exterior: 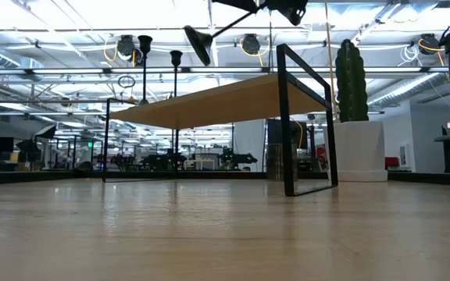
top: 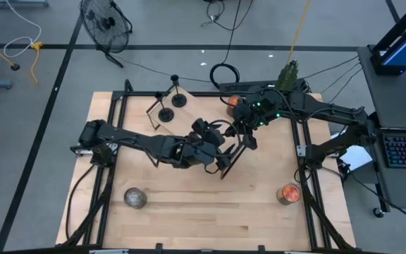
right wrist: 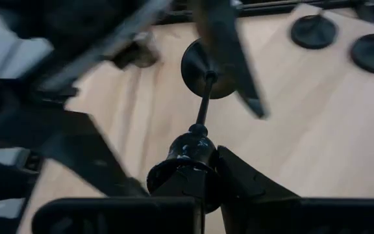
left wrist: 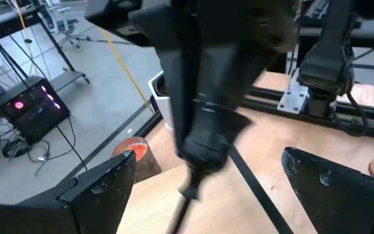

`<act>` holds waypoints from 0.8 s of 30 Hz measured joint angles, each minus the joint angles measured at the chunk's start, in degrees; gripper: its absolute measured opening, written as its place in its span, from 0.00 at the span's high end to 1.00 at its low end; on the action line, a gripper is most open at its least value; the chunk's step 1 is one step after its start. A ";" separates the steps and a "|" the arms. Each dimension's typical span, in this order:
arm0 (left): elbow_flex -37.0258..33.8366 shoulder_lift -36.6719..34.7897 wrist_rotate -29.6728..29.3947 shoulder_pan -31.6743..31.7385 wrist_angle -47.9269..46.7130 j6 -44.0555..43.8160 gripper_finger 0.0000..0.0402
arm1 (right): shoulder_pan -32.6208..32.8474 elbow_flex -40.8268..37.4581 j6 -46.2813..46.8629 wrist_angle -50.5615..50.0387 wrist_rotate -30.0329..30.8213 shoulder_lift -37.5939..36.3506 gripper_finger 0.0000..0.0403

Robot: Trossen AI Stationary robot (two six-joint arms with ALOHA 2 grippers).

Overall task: Pick & Place candle stick holders
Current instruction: Put the black candle holder on the shelf

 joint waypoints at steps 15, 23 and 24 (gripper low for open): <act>0.01 0.08 1.04 1.51 0.23 -1.98 0.02 | 0.15 -0.03 -1.75 0.45 -4.94 1.56 0.98; -0.70 0.05 -3.24 1.44 0.59 -5.58 0.02 | 0.09 -0.07 -2.80 1.51 -4.54 1.57 0.98; -0.76 0.05 -3.52 1.44 0.63 -5.95 0.02 | 0.09 -0.07 -2.80 1.51 -4.53 1.57 0.98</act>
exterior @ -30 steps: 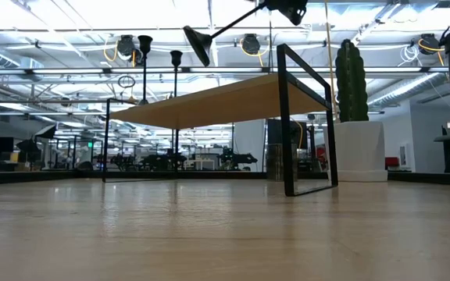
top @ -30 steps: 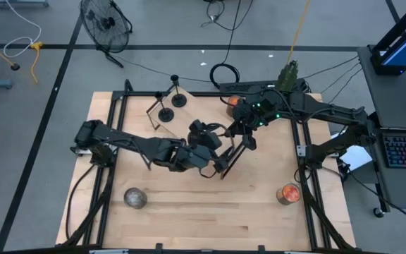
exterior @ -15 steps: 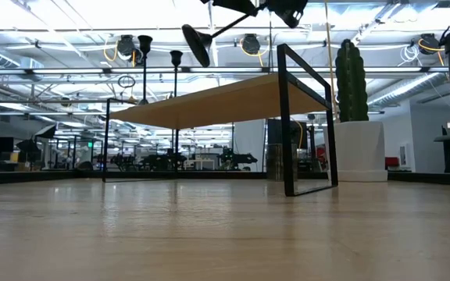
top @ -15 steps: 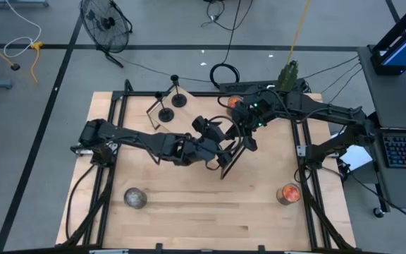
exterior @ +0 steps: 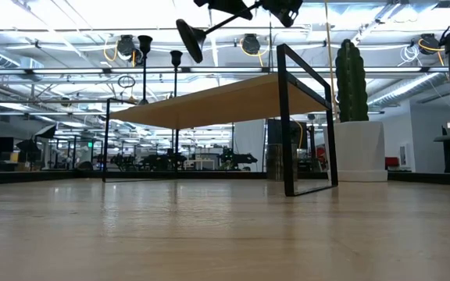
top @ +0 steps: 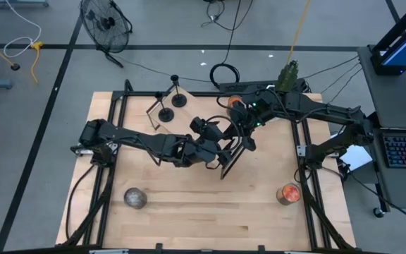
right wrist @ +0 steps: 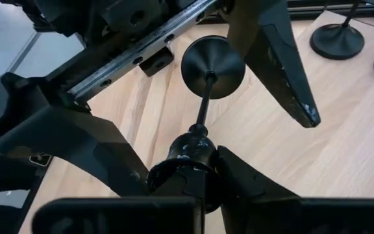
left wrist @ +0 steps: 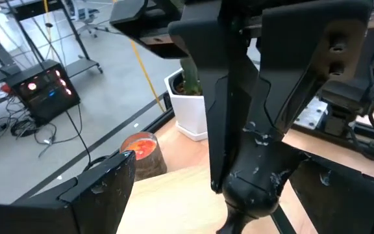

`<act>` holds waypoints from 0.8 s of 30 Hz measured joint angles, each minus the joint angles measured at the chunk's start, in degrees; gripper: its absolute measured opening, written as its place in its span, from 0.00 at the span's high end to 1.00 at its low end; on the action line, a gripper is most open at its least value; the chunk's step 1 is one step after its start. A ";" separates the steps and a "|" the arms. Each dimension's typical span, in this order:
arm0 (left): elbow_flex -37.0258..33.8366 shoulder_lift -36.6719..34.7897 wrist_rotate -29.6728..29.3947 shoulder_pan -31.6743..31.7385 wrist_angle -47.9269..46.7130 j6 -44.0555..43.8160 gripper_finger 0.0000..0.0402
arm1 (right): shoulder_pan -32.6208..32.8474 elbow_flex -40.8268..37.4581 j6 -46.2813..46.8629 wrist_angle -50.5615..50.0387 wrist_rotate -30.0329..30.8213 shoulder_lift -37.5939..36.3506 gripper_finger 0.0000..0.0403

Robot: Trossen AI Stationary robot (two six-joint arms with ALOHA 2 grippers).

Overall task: Pick & Place candle stick holders
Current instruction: Put the black candle holder on the shelf

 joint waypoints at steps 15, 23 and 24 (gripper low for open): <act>-0.11 0.91 9.83 2.06 -4.55 -0.11 0.02 | 0.13 0.03 -0.28 0.80 -4.02 1.71 0.98; -0.11 2.01 15.15 2.86 -4.89 -0.28 0.03 | 0.15 0.02 -0.04 0.17 -4.94 4.88 0.98; -0.11 2.01 15.31 2.86 -5.06 -0.33 0.05 | 0.15 0.02 -0.04 0.12 -4.94 5.17 0.98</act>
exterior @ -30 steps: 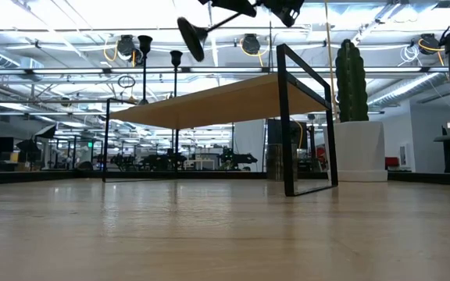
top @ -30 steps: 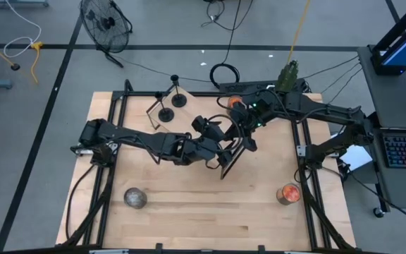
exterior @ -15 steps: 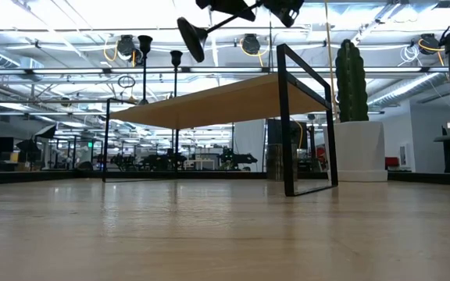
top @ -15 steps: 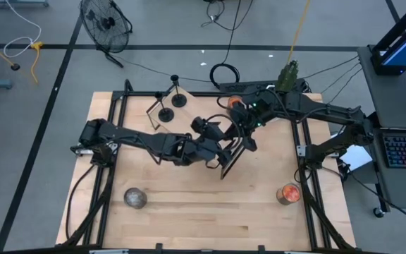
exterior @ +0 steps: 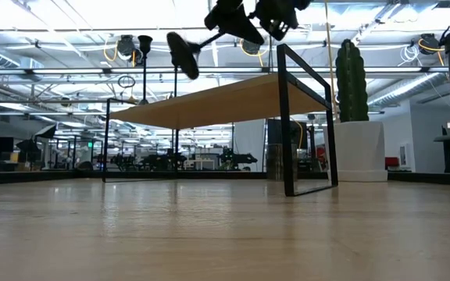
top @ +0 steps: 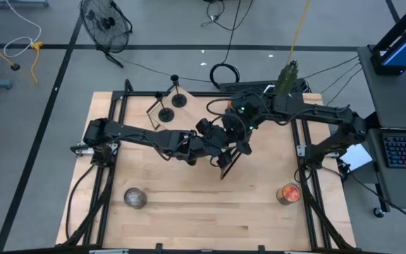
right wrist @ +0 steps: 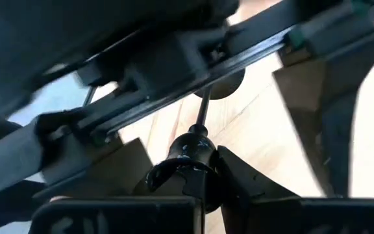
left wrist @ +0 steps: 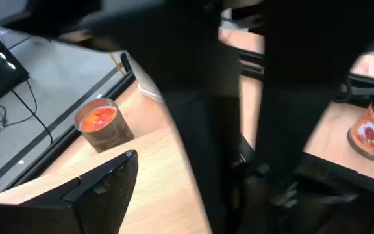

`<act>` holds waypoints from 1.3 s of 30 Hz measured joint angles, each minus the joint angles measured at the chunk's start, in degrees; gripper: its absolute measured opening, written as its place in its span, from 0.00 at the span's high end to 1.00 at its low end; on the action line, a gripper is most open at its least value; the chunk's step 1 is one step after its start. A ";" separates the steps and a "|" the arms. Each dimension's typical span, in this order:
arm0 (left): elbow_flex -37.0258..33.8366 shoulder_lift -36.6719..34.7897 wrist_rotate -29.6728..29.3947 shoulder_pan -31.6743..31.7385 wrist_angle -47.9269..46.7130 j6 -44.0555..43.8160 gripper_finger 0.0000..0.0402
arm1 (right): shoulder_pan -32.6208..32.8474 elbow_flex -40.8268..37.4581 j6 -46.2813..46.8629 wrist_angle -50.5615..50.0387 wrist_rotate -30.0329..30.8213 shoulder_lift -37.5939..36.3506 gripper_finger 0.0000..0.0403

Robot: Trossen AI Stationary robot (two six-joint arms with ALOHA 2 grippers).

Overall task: Pick & Place candle stick holders
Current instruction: Put the black candle holder on the shelf

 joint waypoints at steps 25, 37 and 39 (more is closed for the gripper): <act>-0.09 0.07 7.87 -0.01 -6.42 0.37 0.97 | -0.11 0.09 0.04 -1.78 1.03 0.56 0.98; -0.07 -0.15 6.41 0.13 -5.89 -2.42 0.98 | -0.14 0.07 1.22 -1.18 2.08 0.56 0.93; -0.07 -0.15 5.31 0.21 -5.62 -2.79 0.98 | -0.17 0.09 1.33 -0.85 2.39 0.53 0.91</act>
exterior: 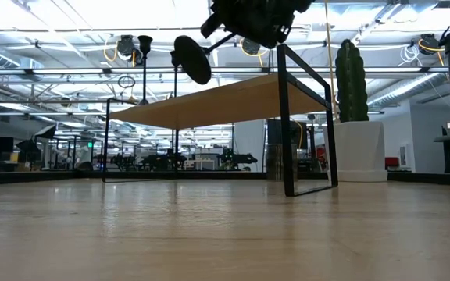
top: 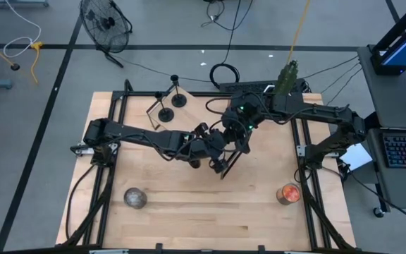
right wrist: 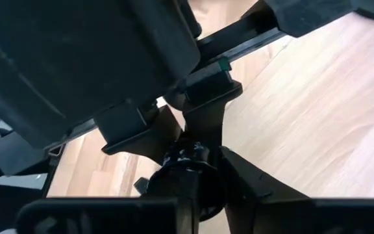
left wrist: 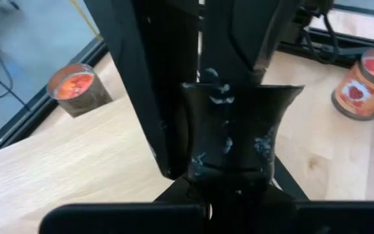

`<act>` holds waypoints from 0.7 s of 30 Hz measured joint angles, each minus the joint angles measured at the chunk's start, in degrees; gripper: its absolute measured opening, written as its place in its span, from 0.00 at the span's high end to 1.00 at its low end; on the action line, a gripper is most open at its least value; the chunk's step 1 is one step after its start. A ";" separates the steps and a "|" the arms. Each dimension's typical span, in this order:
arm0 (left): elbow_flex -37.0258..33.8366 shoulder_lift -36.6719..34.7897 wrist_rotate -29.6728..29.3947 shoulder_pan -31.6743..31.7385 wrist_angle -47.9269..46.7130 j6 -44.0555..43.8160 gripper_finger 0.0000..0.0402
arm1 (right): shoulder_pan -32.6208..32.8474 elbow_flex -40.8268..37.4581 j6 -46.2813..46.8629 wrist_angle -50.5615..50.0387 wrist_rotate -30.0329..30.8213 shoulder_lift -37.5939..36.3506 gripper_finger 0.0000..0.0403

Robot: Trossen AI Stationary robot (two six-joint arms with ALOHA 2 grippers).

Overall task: Pick & Place candle stick holders
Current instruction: Put the black candle holder on the shelf

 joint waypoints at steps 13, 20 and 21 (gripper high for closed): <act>0.02 -0.18 -2.05 0.12 0.09 -0.89 0.98 | -0.02 -0.02 0.22 1.52 0.19 -0.26 0.87; 0.17 -1.59 -2.18 -0.14 -0.12 -1.51 0.98 | -0.09 -0.11 1.57 2.77 2.47 -2.23 0.78; 0.17 -1.74 -2.20 -0.20 0.23 -1.57 0.98 | -0.09 -0.11 1.57 2.99 2.62 -2.52 0.77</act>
